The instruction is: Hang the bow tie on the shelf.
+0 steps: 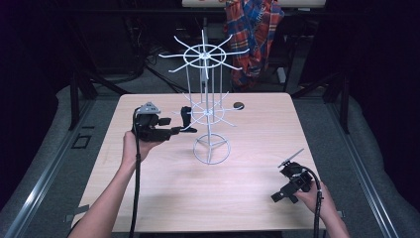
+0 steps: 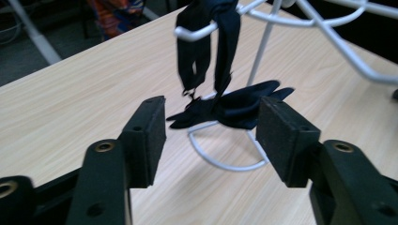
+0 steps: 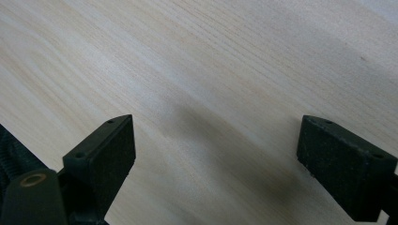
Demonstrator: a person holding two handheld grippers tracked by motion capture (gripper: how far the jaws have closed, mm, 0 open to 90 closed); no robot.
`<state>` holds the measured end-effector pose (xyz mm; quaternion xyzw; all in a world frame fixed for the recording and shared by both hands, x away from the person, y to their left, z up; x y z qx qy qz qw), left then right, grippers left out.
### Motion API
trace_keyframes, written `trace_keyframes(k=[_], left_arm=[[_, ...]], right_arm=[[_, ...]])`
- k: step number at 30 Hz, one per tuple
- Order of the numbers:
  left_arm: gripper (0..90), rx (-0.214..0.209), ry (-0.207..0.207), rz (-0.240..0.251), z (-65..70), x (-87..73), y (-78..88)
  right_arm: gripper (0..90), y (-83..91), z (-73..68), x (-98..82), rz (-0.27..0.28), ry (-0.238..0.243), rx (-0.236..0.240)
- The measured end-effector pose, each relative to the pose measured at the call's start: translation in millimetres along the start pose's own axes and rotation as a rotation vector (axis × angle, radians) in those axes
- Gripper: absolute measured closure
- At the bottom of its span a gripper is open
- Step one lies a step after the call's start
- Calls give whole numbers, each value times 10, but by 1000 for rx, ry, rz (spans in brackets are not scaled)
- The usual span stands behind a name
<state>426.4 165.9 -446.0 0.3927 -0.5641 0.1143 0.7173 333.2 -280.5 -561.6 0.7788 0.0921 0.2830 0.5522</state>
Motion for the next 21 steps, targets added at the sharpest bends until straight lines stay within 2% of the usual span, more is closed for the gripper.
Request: trace_keyframes(k=[2, 7, 12, 15, 20, 21], left_arm=[[383, 7, 2, -12, -10, -29, 26], [295, 18, 11, -32, -12, -99, 102], [212, 42, -17, -79, 37, -138, 140], [178, 72, -35, -106, 42, -151, 152], [150, 91, -14, -126, 15, -233, 209], [148, 93, -12, -137, 15, -256, 220]], right_arm=[[115, -2, -4, 1, 12, -10, 7], [115, 9, 2, 16, 5, 5, 8], [114, 2, -25, 24, 13, 5, 14], [113, 12, -25, 28, 7, 13, 14], [112, 13, -40, 26, 26, 1, 15], [112, 14, -30, 30, 19, 15, 23]])
Point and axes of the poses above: each handheld gripper's, and its own axes: y roughly backward along the jaws, x roughly out of its top, z roughly to its right, the point moved 2 cm from there along -y, roughly forward along the jaws, and after that the axes turned 10 degrees about z, right-handed, at the moved point
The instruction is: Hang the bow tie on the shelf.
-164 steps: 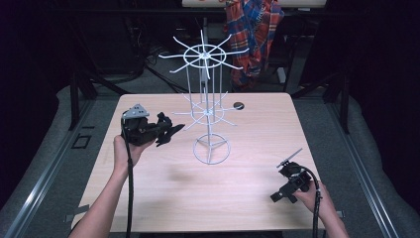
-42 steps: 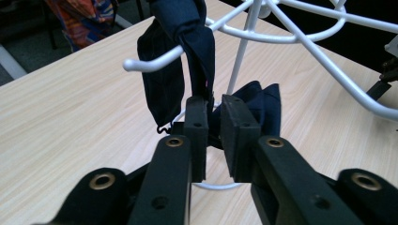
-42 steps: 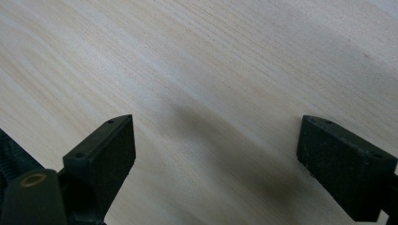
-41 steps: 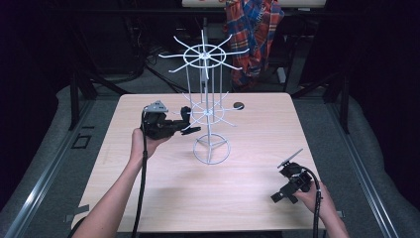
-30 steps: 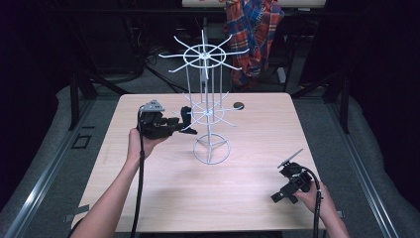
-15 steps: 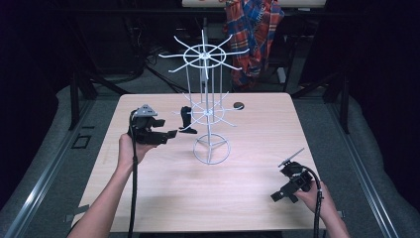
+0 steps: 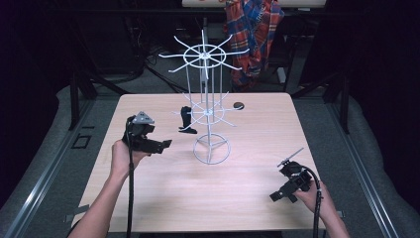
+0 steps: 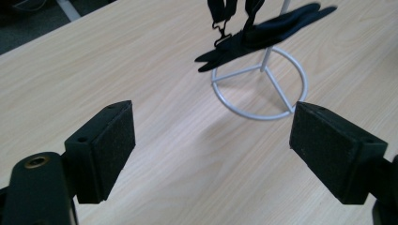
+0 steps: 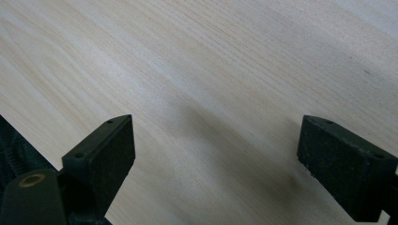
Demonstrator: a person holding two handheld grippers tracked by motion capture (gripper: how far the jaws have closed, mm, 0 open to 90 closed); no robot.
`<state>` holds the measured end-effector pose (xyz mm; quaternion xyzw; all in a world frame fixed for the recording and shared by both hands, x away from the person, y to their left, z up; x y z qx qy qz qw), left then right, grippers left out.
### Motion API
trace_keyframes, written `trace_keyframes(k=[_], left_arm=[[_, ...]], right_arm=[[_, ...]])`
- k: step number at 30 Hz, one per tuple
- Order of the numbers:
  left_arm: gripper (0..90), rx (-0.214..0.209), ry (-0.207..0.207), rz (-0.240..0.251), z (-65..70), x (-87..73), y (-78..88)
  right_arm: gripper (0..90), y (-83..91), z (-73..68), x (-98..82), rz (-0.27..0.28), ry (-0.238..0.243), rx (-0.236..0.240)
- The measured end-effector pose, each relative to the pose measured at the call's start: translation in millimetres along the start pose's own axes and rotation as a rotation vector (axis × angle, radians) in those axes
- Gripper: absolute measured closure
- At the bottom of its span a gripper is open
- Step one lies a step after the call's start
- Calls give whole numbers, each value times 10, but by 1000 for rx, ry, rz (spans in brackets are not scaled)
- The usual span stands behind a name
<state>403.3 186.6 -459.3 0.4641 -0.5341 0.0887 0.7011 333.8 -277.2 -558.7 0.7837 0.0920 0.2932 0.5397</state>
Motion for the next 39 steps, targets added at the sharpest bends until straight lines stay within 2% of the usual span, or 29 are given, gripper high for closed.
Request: trace_keyframes(k=[6, 7, 12, 17, 19, 21, 22, 25, 27, 28, 32, 33, 35, 37, 39], left_arm=[[83, 20, -4, -56, 33, -141, 39], [76, 24, -7, -64, 46, -160, 43], [44, 48, -42, -114, 107, -233, 49], [1, 70, -68, -194, 131, -347, 39], [1, 60, -55, -217, 133, -397, 53], [0, 36, -11, -217, 142, -445, 75], [0, 36, -4, -220, 150, -458, 81], [0, 31, 2, -238, 195, -514, 105], [0, 25, 11, -257, 225, -573, 119], [0, 22, 14, -264, 237, -598, 124], [0, 7, 19, -302, 289, -741, 143], [0, 6, 11, -315, 291, -760, 138], [0, 6, 1, -328, 271, -771, 120], [0, 5, 16, -320, 238, -777, 112], [0, 6, 26, -323, 213, -785, 107]], right_arm=[[112, -6, 11, -1, -2, 6, -5], [112, -7, 2, -3, -1, -7, -4], [113, -3, 7, -1, -6, 1, -5], [113, -8, 3, 0, -2, 4, -4], [113, -7, 4, 0, -3, 4, -4], [113, -15, -2, -1, 3, -5, -3], [114, -18, 4, -2, -2, 1, -8], [114, -18, -3, -2, -3, -9, -5], [114, -15, 8, -2, -8, 2, -9], [114, -41, -14, -14, 30, -33, -14], [115, -31, -6, -9, 16, -19, -19], [116, -17, 7, -1, -11, -1, -11], [117, -33, -4, 2, -4, -12, -17], [118, -26, 4, 12, -22, 8, -19], [117, -25, -2, 13, -22, 7, -18]])
Point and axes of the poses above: each handheld gripper's, and its own axes: y roughly backward along the jaws, x roughly out of its top, z roughly to its right, the point moved 2 cm from there along -y, roughly forward along the jaws, and after that the axes turned 10 degrees about z, right-handed, at the moved point
